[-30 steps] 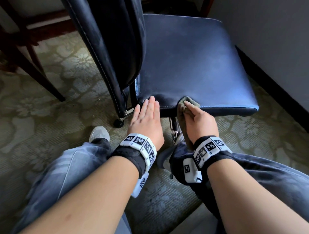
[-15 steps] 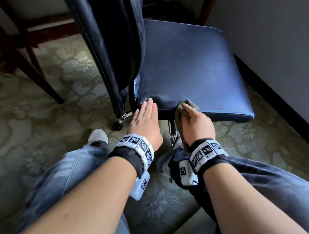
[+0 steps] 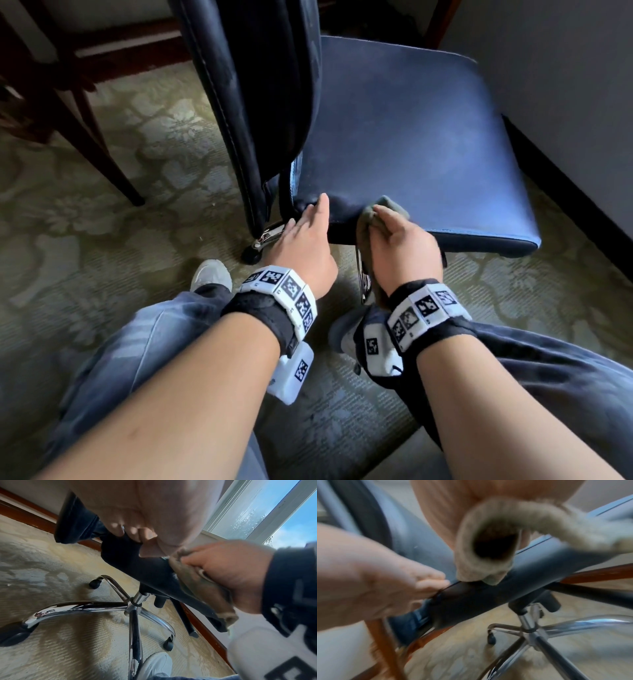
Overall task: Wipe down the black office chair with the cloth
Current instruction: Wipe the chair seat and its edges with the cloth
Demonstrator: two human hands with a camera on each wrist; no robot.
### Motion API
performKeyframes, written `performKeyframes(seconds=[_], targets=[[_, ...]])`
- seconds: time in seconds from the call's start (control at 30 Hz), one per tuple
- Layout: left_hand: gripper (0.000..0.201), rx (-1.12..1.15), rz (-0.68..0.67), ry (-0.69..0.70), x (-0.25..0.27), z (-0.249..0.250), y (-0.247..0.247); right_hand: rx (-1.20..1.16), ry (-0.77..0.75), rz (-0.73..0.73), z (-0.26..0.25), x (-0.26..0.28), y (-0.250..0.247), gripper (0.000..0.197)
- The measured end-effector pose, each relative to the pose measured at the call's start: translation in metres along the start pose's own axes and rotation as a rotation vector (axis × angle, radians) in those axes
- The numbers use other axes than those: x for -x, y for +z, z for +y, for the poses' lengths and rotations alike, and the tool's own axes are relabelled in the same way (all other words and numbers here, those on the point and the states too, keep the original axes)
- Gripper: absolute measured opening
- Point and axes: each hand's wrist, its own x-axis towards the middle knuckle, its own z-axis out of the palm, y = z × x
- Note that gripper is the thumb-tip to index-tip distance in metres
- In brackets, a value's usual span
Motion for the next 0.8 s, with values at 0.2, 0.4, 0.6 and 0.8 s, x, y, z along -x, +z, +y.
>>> performKeyframes(seconds=[0.2,0.4,0.6,0.8], targets=[[0.09,-0.126,0.024,0.088,-0.004,-0.005,0.001,0.085,-0.048,-0.061,0.0,-0.004,0.017,0.035],[0.086,-0.213,-0.048,0.097,-0.008,-0.004,0.0,0.037,0.084,-0.05,0.034,-0.005,-0.007,0.037],[0.074,-0.221,-0.021,0.044,-0.003,0.029,-0.016,-0.11,-0.001,0.038,0.012,0.005,-0.04,0.037],[0.066,-0.233,0.001,0.053,0.025,0.083,-0.035,-0.24,0.016,0.099,0.027,0.022,-0.092,0.036]])
